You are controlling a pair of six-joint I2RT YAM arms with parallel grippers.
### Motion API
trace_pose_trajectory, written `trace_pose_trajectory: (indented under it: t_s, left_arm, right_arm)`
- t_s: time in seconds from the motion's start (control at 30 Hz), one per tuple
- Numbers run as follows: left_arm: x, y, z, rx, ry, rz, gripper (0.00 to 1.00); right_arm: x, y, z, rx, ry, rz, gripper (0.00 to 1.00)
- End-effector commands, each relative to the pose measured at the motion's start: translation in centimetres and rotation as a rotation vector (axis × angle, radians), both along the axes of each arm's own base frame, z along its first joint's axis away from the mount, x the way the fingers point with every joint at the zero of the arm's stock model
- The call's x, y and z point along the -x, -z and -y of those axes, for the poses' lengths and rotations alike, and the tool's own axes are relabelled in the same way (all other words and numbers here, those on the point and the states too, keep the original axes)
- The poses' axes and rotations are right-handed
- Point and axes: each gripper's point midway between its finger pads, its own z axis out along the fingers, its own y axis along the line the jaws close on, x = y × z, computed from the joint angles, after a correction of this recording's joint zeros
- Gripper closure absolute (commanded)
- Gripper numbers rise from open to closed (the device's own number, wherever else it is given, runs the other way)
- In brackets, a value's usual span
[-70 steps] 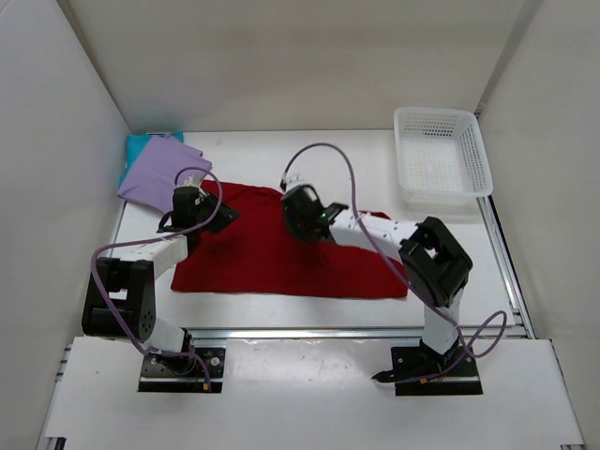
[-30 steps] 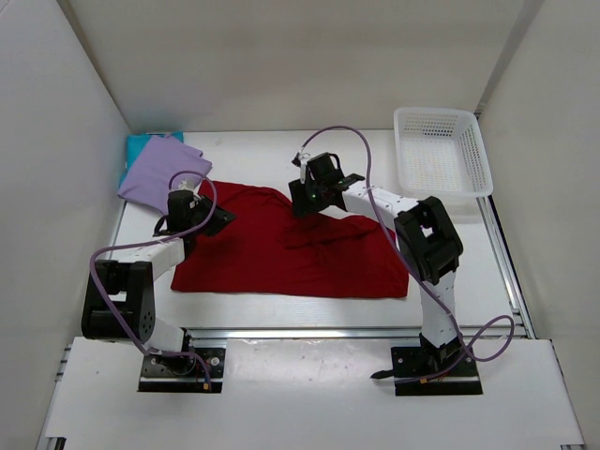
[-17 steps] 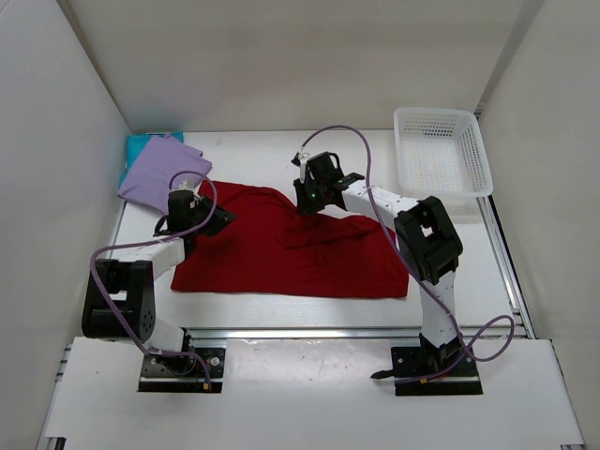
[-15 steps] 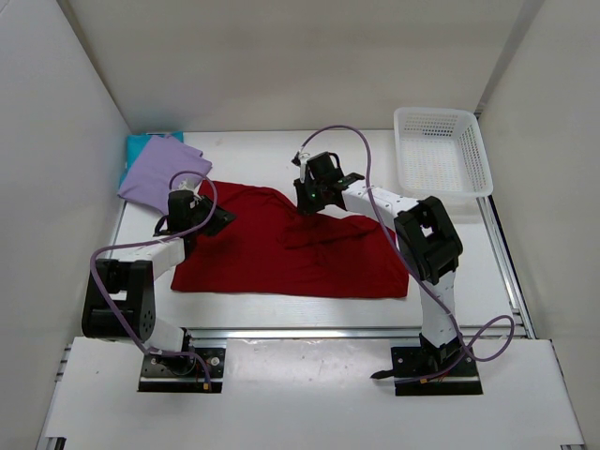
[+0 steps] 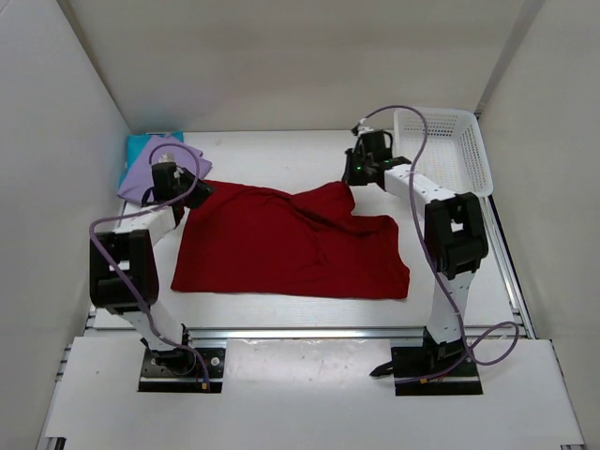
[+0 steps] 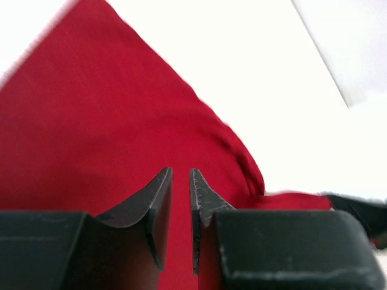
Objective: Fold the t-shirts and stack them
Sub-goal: Grap the side of the flattened tshirt furthest away from the robot with both arms
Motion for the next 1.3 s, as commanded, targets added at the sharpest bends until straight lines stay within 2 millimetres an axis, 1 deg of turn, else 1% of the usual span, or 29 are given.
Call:
trace_pose_trajectory:
  t_s: [0.0,0.03,0.07,0.13,0.17,0.2,0.23,0.27,0.3,0.33,0.37,0.4,0.47,0.5,0.57,0.67,0.7,0.73,0.8,0.83,0.87,0.9,0.93,1.0,1.13,1.17,1.2,1.23,1.27]
  left_arm:
    - [-2.5,0.1,-3.3,-0.085,-0.053,-0.031,0.72]
    - [-3.0,1.0,-4.3,-0.109,-0.073,-0.052,0.72]
    - [-3.6,1.1,-4.3,-0.131,-0.060,-0.066,0.71]
    - [-4.5,2.8,-5.1,-0.168,-0.062,-0.115,0.71]
    - [-5.2,2.6,-5.3,-0.197,-0.061,-0.118,0.72]
    - [-5.7,3.1,-5.8,-0.214,-0.064,-0.134,0.72]
    - [-6.4,3.3,-5.9,-0.229,-0.069,-0.134,0.71]
    - [-6.7,4.2,-6.0,-0.244,-0.059,-0.157,0.71]
    - [-7.4,3.6,-6.0,-0.265,-0.046,-0.150,0.71]
    - [-8.2,3.7,-6.3,-0.286,-0.052,-0.159,0.70]
    - [-8.2,4.4,-6.7,-0.307,-0.047,-0.180,0.71]
    - [-8.8,4.6,-6.5,-0.320,-0.037,-0.193,0.70]
    - [-9.6,5.4,-6.5,-0.338,-0.035,-0.218,0.69]
    - [-10.2,4.8,-6.3,-0.350,-0.032,-0.210,0.68]
    - [-11.3,4.6,-6.8,-0.377,-0.038,-0.211,0.65]
    - [-12.0,5.1,-6.4,-0.411,-0.021,-0.243,0.59]
    - [-11.8,6.1,-6.5,-0.424,-0.008,-0.271,0.59]
    - [-12.1,5.8,-6.6,-0.438,-0.002,-0.275,0.60]
    - [-12.2,6.3,-6.4,-0.466,0.003,-0.294,0.61]
    - [-12.0,6.6,-6.4,-0.465,0.008,-0.299,0.62]
    - [-12.1,6.7,-6.5,-0.469,0.008,-0.299,0.61]
    - [-11.8,6.9,-7.1,-0.475,-0.004,-0.313,0.62]
    - [-11.9,6.9,-6.8,-0.486,0.006,-0.312,0.62]
    - [-11.8,7.2,-7.1,-0.487,-0.001,-0.325,0.59]
    - [-12.2,7.1,-6.5,-0.505,0.013,-0.338,0.56]
    - [-12.4,7.4,-6.4,-0.511,0.015,-0.341,0.55]
    - [-12.7,6.9,-6.5,-0.510,0.012,-0.342,0.55]
    - [-12.8,7.2,-6.5,-0.513,0.013,-0.357,0.54]
    - [-12.7,7.8,-6.5,-0.510,0.017,-0.370,0.53]
  right_arm:
    - [-3.3,-3.4,3.1,-0.043,0.113,0.094,1.00]
    - [-3.9,-3.5,3.8,-0.047,0.137,0.103,1.00]
    - [-4.6,-3.2,4.7,-0.056,0.153,0.103,1.00]
    - [-6.0,-2.8,5.8,-0.061,0.181,0.103,1.00]
    - [-6.8,-2.5,6.2,-0.065,0.187,0.097,1.00]
    - [-7.7,-2.2,6.8,-0.054,0.200,0.094,1.00]
    - [-8.1,-1.7,7.3,-0.041,0.205,0.073,1.00]
    - [-8.3,-1.4,7.8,-0.014,0.225,0.059,1.00]
    - [-8.8,-1.2,8.1,0.006,0.237,0.049,1.00]
    - [-9.4,-1.7,8.7,0.025,0.259,0.063,1.00]
    - [-9.5,-1.1,9.1,0.028,0.258,0.057,1.00]
    - [-9.7,-1.3,9.0,0.007,0.255,0.061,1.00]
    - [-9.8,-1.9,8.8,-0.028,0.236,0.071,1.00]
    - [-9.7,-1.5,8.5,-0.038,0.228,0.063,1.00]
    - [-9.9,-2.2,8.3,-0.043,0.220,0.082,1.00]
    - [-9.6,-1.7,8.1,-0.058,0.207,0.066,1.00]
    - [-9.6,-1.9,7.8,-0.064,0.202,0.070,1.00]
    - [-9.6,-2.0,8.0,-0.071,0.208,0.071,1.00]
    - [-9.5,-2.2,8.4,-0.070,0.212,0.076,1.00]
    - [-9.4,-2.3,8.0,-0.077,0.202,0.079,1.00]
    - [-9.5,-2.4,8.5,-0.080,0.213,0.084,1.00]
    - [-9.5,-2.6,8.3,-0.084,0.208,0.086,1.00]
    - [-9.5,-2.7,8.5,-0.093,0.212,0.085,1.00]
    - [-9.3,-2.5,8.4,-0.097,0.203,0.078,1.00]
    - [-9.3,-2.4,8.7,-0.103,0.204,0.075,1.00]
    - [-9.1,-1.8,8.8,-0.105,0.208,0.061,1.00]
    - [-9.2,-2.4,9.0,-0.102,0.206,0.076,1.00]
    - [-9.0,-2.0,9.1,-0.101,0.208,0.069,1.00]
    - [-9.0,-2.2,9.0,-0.105,0.202,0.075,1.00]
